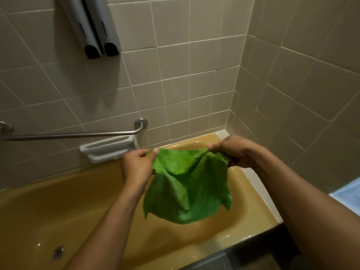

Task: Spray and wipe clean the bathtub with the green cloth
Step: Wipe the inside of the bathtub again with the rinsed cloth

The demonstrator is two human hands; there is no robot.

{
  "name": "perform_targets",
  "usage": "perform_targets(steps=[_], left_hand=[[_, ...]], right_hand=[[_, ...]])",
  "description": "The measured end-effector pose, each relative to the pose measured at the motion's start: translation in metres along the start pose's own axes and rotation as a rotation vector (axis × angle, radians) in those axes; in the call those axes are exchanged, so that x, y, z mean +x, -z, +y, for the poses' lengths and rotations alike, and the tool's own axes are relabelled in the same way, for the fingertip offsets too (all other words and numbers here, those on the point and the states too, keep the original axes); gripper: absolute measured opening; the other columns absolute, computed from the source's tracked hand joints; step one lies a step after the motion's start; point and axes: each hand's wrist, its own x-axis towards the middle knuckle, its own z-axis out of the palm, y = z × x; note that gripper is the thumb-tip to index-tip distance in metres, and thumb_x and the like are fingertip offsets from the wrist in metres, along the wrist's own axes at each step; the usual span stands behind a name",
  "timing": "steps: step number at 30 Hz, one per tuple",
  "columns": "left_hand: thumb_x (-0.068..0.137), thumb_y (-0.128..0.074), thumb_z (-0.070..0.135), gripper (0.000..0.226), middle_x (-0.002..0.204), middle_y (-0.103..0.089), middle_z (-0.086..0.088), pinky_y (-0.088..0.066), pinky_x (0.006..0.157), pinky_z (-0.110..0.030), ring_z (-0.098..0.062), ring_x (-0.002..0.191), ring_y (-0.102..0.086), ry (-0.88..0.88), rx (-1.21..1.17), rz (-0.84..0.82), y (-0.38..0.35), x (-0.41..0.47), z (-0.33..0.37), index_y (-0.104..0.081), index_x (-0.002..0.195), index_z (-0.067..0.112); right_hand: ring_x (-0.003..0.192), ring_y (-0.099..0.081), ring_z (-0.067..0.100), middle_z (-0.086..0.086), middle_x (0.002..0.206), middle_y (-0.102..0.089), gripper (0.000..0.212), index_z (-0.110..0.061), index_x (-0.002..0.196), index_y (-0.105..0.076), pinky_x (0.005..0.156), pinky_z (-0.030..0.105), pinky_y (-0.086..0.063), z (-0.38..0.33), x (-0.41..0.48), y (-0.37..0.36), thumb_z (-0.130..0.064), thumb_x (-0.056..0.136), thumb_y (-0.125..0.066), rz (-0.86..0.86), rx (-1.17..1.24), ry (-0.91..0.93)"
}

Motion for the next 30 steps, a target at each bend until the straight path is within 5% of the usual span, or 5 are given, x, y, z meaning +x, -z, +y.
perform_targets(steps=[4,11,18,23,30], left_hand=[[0.1,-0.067,0.019,0.014,0.088,-0.08,0.0,-0.062,0.09,-0.052,-0.025,0.089,-0.077,0.066,-0.071,-0.26,-0.019,-0.017,-0.003,-0.081,0.097,0.021],[0.102,-0.064,0.022,0.018,0.093,-0.079,0.011,-0.059,0.084,-0.032,-0.012,0.094,-0.074,-0.012,-0.058,-0.311,-0.01,-0.028,-0.009,-0.08,0.111,0.025],[0.101,-0.054,0.008,0.037,0.114,-0.072,0.001,-0.056,0.09,-0.036,-0.021,0.108,-0.065,-0.07,-0.038,-0.418,-0.016,-0.02,-0.007,-0.082,0.105,0.031],[0.104,-0.05,-0.002,0.046,0.127,-0.068,0.001,-0.055,0.088,-0.023,-0.016,0.119,-0.064,-0.095,-0.076,-0.557,-0.015,-0.007,0.003,-0.081,0.11,0.032],[0.107,-0.05,0.007,0.033,0.127,-0.071,0.0,-0.057,0.102,-0.041,-0.02,0.115,-0.068,-0.045,-0.194,-0.516,-0.057,-0.006,0.003,-0.076,0.123,0.02]], right_hand=[[0.066,-0.06,0.019,0.013,0.078,-0.063,0.015,0.004,0.09,-0.066,0.059,0.031,-0.055,-0.016,-0.008,-0.054,-0.002,0.1,-0.057,-0.276,0.142,0.079],[0.062,-0.061,0.017,0.007,0.068,-0.066,0.014,0.003,0.085,-0.075,0.061,0.03,-0.054,-0.026,-0.005,-0.095,-0.011,0.089,-0.077,0.066,0.007,0.16],[0.085,-0.06,0.029,0.02,0.093,-0.06,0.026,0.016,0.115,-0.062,0.09,0.052,-0.059,-0.033,0.005,-0.097,0.002,0.095,-0.054,-0.112,0.03,0.121],[0.095,-0.053,0.032,0.022,0.103,-0.057,0.03,0.019,0.122,-0.057,0.076,0.034,-0.056,-0.032,0.012,-0.068,0.004,0.097,-0.051,-0.274,0.078,0.139],[0.093,-0.066,0.024,0.018,0.103,-0.072,0.023,0.006,0.114,-0.069,0.084,0.038,-0.055,-0.02,0.028,-0.033,0.008,0.095,-0.057,-0.24,0.092,0.187]])
